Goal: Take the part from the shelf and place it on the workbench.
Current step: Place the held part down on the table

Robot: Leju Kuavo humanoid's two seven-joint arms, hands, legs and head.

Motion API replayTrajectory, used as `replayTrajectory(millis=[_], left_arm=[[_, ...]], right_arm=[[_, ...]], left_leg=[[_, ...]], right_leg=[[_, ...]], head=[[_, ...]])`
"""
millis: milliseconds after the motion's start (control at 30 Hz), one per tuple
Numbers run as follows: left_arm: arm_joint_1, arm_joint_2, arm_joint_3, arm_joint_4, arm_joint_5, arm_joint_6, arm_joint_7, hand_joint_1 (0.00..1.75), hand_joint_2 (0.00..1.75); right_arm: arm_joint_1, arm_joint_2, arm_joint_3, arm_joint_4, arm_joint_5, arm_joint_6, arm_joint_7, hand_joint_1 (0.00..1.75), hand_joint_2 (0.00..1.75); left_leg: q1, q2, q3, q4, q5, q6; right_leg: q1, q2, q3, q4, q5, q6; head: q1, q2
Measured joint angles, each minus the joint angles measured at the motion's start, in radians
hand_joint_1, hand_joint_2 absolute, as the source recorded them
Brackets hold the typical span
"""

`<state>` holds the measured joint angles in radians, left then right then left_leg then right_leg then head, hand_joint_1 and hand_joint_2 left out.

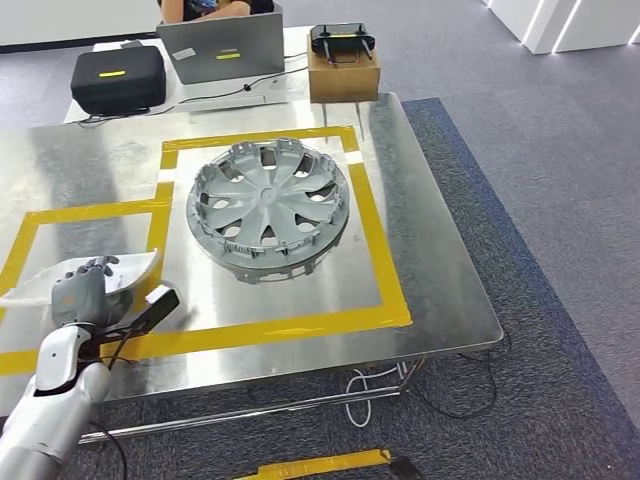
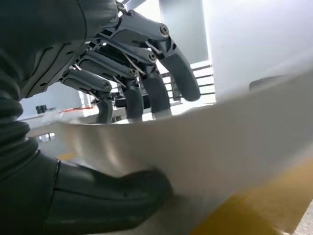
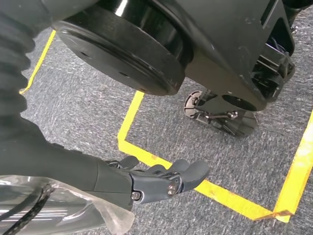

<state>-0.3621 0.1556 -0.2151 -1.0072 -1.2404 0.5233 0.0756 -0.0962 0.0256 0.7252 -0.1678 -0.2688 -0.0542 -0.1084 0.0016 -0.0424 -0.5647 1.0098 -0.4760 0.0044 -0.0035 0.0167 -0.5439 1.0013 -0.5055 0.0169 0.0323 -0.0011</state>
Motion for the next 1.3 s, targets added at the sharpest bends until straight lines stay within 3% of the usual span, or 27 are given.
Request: replayTrajectory(millis=[100,233,533,633,700,767,800,867,933,967,1000,1033,1100,1167,1267,1300], left_arm=[[0.008,0.000,0.000,-0.003,-0.008,0.015,-0.001,0.00,0.00],[0.059,-0.004,0.001,-0.082,0.005,0.050,-0.025,0.00,0.00],[0.212,-0.017,-0.032,-0.440,-0.037,0.088,-0.038,0.00,0.00],[0.269,-0.025,-0.055,-0.547,-0.025,0.140,-0.083,0.00,0.00],[0.322,-0.051,-0.059,-0.638,0.013,0.164,-0.169,0.00,0.00],[0.387,-0.103,-0.037,-0.744,0.113,0.172,-0.340,0.00,0.00],[0.424,-0.135,-0.015,-0.797,0.185,0.174,-0.442,0.00,0.00],[0.502,-0.196,0.034,-0.889,0.334,0.177,-0.616,0.00,0.00],[0.578,-0.246,0.082,-0.966,0.467,0.178,-0.718,0.00,0.00],[0.612,-0.265,0.102,-0.999,0.524,0.178,-0.744,0.00,0.00],[0.644,-0.280,0.119,-1.032,0.570,0.178,-0.759,0.00,0.00],[0.672,-0.293,0.132,-1.064,0.605,0.178,-0.766,0.00,0.00],[0.718,-0.316,0.152,-1.125,0.644,0.178,-0.770,0.00,0.00],[0.747,-0.335,0.167,-1.170,0.661,0.178,-0.771,0.00,0.00],[0.790,-0.358,0.182,-1.212,0.713,0.178,-0.772,0.00,0.00],[0.806,-0.365,0.187,-1.222,0.742,0.178,-0.772,0.00,0.00]], right_arm=[[0.006,0.000,0.000,0.000,0.002,-0.002,-0.006,0.00,0.00],[0.021,0.000,0.000,0.000,0.001,-0.012,-0.018,0.00,0.00],[0.048,0.000,0.000,0.000,-0.017,-0.020,-0.044,0.00,0.00],[0.051,0.000,0.000,0.000,-0.023,-0.021,-0.048,0.00,0.00],[0.054,0.000,0.000,0.001,-0.026,-0.023,-0.051,0.00,0.00],[0.060,0.000,0.000,0.002,-0.029,-0.028,-0.053,0.00,0.00],[0.063,-0.001,0.000,0.002,-0.030,-0.031,-0.054,0.00,0.00],[0.066,-0.002,0.000,0.004,-0.032,-0.037,-0.055,0.00,0.00],[0.070,-0.002,0.000,0.005,-0.034,-0.041,-0.053,0.00,0.00],[0.073,-0.002,0.000,0.006,-0.036,-0.042,-0.052,0.00,0.00],[0.075,-0.002,0.000,0.006,-0.037,-0.044,-0.050,0.00,0.00],[0.076,-0.002,0.000,0.006,-0.038,-0.046,-0.048,0.00,0.00],[0.075,0.000,0.000,0.006,-0.039,-0.050,-0.048,0.00,0.00],[0.071,0.002,-0.001,0.006,-0.041,-0.053,-0.049,0.00,0.00],[0.068,0.003,-0.002,0.006,-0.045,-0.056,-0.053,0.00,0.00],[0.068,0.004,-0.002,0.006,-0.047,-0.058,-0.055,0.00,0.00]], left_leg=[[0.000,0.000,0.000,0.000,0.000,0.000],[0.000,0.000,0.000,0.000,0.000,0.000],[0.000,0.000,-0.002,0.000,-0.001,0.001],[-0.003,0.000,-0.003,0.007,-0.005,0.010],[-0.006,0.001,-0.003,0.009,-0.005,0.020],[-0.003,0.003,0.003,-0.008,0.007,0.029],[0.000,0.006,0.007,-0.020,0.014,0.033],[0.005,0.013,0.010,-0.036,0.024,0.038],[0.006,0.018,0.006,-0.036,0.025,0.039],[0.006,0.020,0.003,-0.034,0.025,0.038],[0.008,0.020,0.000,-0.031,0.026,0.036],[0.011,0.018,-0.004,-0.026,0.026,0.032],[0.016,0.013,-0.014,-0.012,0.025,0.019],[0.015,0.006,-0.022,0.000,0.027,0.002],[0.016,0.001,-0.032,0.007,0.035,-0.020],[0.017,0.005,-0.039,0.019,0.020,-0.025]], right_leg=[[0.000,0.000,0.000,0.000,0.000,0.000],[0.000,0.000,0.000,0.000,0.000,0.000],[0.000,0.000,-0.001,-0.001,0.000,0.000],[-0.005,0.000,-0.001,-0.004,0.001,0.006],[-0.007,0.000,0.001,-0.006,0.004,0.013],[-0.005,0.000,0.002,-0.009,0.002,0.021],[-0.004,-0.002,-0.003,0.002,-0.012,0.024],[-0.006,-0.006,-0.037,0.083,-0.075,0.030],[-0.010,-0.008,-0.086,0.211,-0.138,0.039],[-0.014,-0.008,-0.097,0.248,-0.148,0.043],[-0.018,-0.009,-0.091,0.248,-0.138,0.048],[-0.023,-0.010,-0.064,0.207,-0.112,0.054],[-0.031,-0.004,0.020,0.070,-0.060,0.062],[-0.031,0.008,0.061,-0.003,-0.043,0.053],[-0.028,0.009,0.043,-0.001,-0.039,0.023],[-0.028,0.004,0.035,0.000,-0.034,0.012]], head=[[0.000,0.000],[0.000,0.000],[0.000,0.000],[0.000,0.000],[-0.001,0.000],[0.000,0.000],[0.001,0.000],[0.004,0.000],[0.006,0.000],[0.006,0.000],[0.006,0.000],[0.006,0.000],[0.007,0.000],[0.008,0.000],[0.007,0.000],[0.004,0.000]])
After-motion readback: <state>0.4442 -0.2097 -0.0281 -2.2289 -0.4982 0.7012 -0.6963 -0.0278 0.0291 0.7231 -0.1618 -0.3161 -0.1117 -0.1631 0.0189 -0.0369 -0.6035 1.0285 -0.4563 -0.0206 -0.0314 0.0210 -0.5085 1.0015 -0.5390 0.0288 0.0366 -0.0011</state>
